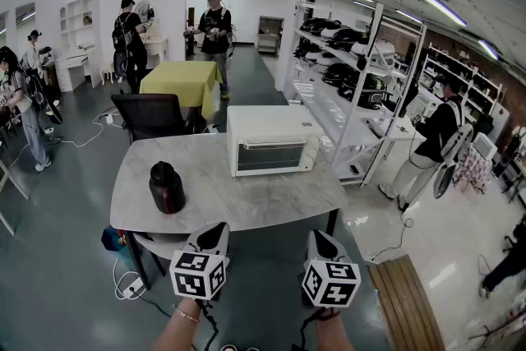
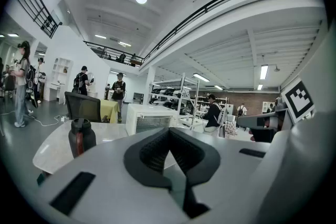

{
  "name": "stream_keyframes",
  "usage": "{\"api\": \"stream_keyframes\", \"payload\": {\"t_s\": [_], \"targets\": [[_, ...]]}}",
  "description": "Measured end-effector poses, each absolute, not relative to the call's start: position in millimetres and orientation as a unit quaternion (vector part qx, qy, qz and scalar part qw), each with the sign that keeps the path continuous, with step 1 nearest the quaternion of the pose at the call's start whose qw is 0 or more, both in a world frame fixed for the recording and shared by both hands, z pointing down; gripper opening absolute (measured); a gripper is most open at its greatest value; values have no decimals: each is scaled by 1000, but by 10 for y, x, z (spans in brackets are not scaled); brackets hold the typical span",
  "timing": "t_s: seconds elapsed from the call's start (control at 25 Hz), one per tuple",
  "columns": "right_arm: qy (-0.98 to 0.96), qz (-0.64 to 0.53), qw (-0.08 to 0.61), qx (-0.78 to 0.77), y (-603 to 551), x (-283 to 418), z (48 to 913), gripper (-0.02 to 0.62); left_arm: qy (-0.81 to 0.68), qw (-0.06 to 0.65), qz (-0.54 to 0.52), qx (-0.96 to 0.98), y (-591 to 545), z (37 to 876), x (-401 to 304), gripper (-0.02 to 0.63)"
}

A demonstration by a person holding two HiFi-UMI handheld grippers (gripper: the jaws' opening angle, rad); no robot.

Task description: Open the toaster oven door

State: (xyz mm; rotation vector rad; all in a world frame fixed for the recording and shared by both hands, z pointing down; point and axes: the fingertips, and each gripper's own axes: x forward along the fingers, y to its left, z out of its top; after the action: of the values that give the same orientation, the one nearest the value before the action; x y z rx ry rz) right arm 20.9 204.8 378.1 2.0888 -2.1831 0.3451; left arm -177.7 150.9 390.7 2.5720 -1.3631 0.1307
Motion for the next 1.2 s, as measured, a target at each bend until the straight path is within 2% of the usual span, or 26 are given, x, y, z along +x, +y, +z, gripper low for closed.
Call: {"api": "stream_keyframes", "payload": {"t_s": [0.88, 1.2], "targets": [[-688, 134, 33, 713, 2181, -15, 3883, 5, -460, 138, 44, 876, 1361, 4080, -2263, 5], [-673, 148, 38, 724, 2107, 117, 4040, 5, -458, 158, 57, 873, 1196, 4291, -2207, 5]]}}
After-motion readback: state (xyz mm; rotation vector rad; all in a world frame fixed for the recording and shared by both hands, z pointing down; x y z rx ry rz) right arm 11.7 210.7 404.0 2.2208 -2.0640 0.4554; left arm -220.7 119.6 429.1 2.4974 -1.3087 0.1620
